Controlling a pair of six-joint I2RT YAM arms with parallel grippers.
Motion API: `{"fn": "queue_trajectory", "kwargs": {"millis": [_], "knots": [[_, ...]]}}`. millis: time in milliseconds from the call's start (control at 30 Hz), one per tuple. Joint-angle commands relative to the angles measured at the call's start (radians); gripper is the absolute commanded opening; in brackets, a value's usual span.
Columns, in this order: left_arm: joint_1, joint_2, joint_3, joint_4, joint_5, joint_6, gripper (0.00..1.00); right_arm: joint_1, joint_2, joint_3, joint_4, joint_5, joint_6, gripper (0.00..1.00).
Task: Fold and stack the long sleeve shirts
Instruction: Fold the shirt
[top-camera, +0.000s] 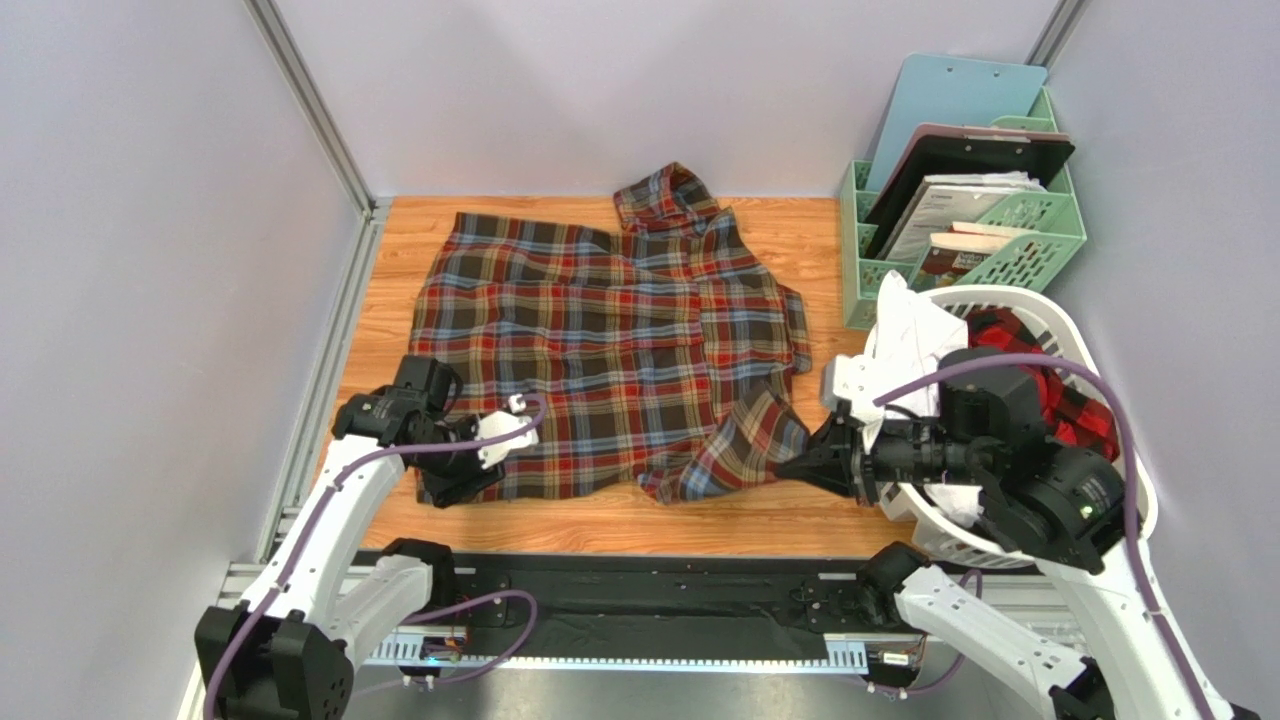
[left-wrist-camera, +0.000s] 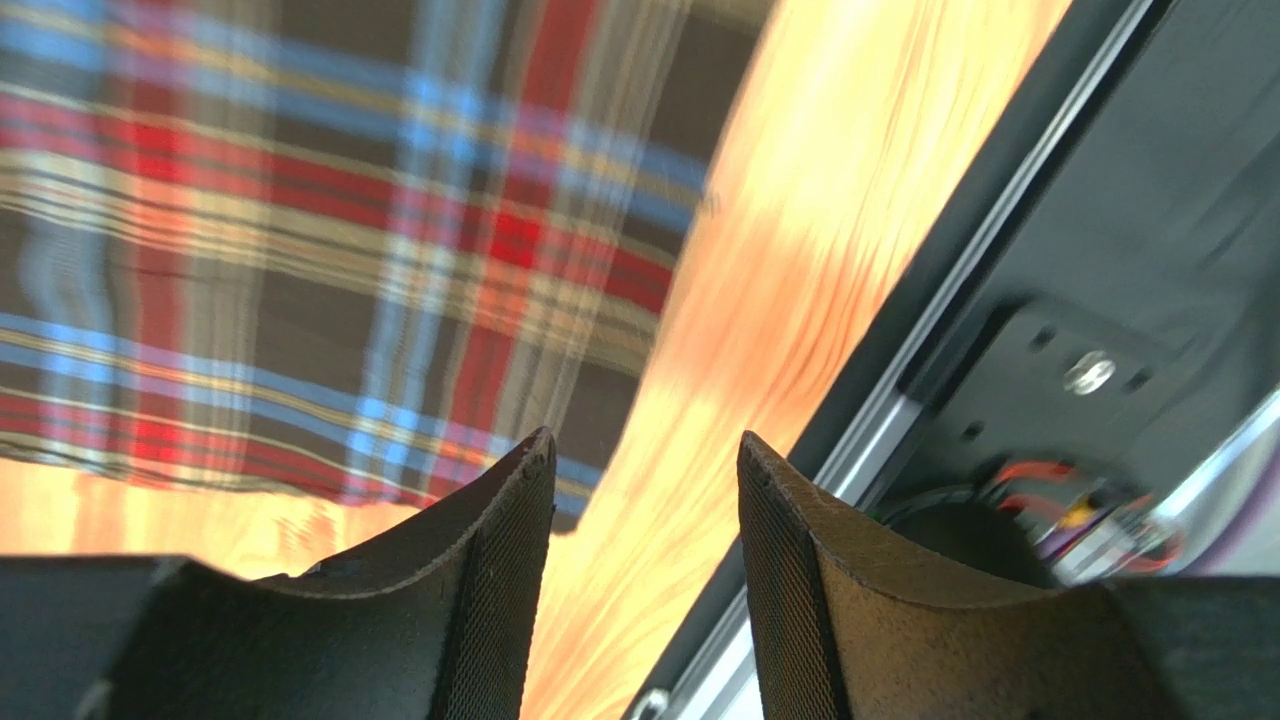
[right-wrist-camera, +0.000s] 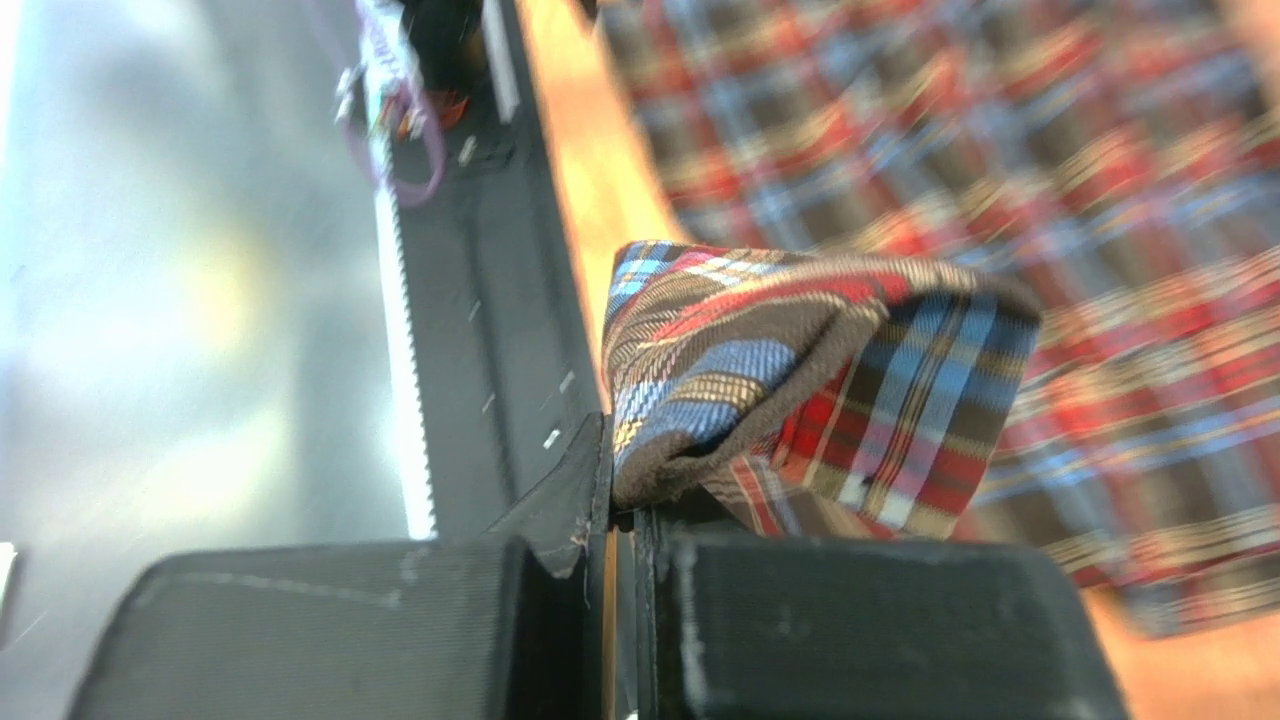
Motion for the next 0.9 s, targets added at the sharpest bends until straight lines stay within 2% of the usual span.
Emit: {"fn": "queue_trajectory", "kwargs": {"millis": [0,267,500,567,600,633,667,767,867], "knots": [[0.009,0.031,-0.086,0.069,-0.139,0.159,0.54,0.011,0.002,-0.125,-0.066,-0.02,-0.032,0.0],[0.009,0.08,-0.238,0.262,-0.294,0.251,0.54,0.011,0.051,-0.12,-0.021,-0.021,-0.031,0.0],[0.016,0.146,-0.286,0.332,-0.322,0.288,0.51,0.011,0.013,-0.074,-0.038,-0.032,0.012,0.0],[0.016,0.167,-0.291,0.33,-0.319,0.294,0.44,0.011,0.002,-0.058,-0.046,-0.041,0.034,0.0],[0.016,0.17,-0.286,0.323,-0.313,0.294,0.31,0.011,-0.004,-0.057,-0.049,-0.043,0.04,0.0],[0.016,0.166,-0.281,0.286,-0.29,0.299,0.25,0.011,-0.016,-0.054,-0.056,-0.043,0.046,0.0],[0.015,0.16,-0.275,0.266,-0.277,0.297,0.12,0.011,-0.022,-0.052,-0.061,-0.046,0.051,0.0],[0.016,0.103,-0.258,0.191,-0.244,0.308,0.0,0.013,-0.047,-0.046,-0.084,-0.061,0.071,0.0],[0.016,0.029,-0.254,0.123,-0.233,0.326,0.0,0.013,-0.073,-0.034,-0.09,-0.072,0.11,0.0]]}}
